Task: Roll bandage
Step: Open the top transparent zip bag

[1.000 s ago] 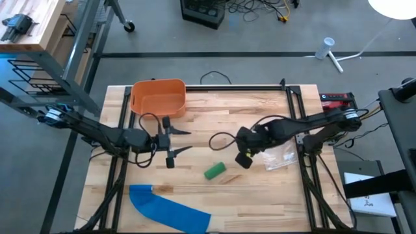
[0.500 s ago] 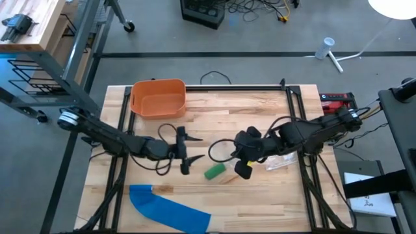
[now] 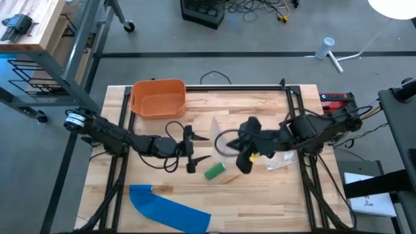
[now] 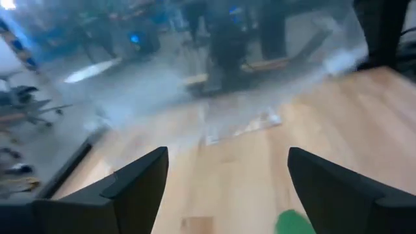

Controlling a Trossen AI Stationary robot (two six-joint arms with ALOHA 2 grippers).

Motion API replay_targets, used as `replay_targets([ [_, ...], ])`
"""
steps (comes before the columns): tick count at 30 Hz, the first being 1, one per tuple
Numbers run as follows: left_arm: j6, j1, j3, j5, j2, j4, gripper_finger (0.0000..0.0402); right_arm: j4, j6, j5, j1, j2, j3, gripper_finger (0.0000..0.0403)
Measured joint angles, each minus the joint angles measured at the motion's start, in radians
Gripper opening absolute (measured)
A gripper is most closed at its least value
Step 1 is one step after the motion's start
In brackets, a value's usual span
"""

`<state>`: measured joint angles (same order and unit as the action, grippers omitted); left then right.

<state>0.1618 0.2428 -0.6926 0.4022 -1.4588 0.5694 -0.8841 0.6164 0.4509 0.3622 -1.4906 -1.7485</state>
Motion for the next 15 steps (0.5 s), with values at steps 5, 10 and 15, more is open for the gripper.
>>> replay_targets([
  [5,0.116,0.036,0.0,0.137,-0.003,0.037,0.0314,0.001,0.044,0.142,-0.002,0.0,-0.046,0.0],
  [10,0.219,0.049,0.0,0.304,-0.003,0.17,0.0318,0.035,0.072,0.202,-0.002,0.0,-0.061,0.0],
  [15,0.331,0.05,0.0,0.315,-0.002,0.289,0.0316,0.135,0.068,0.282,-0.003,0.0,-0.061,0.0],
])
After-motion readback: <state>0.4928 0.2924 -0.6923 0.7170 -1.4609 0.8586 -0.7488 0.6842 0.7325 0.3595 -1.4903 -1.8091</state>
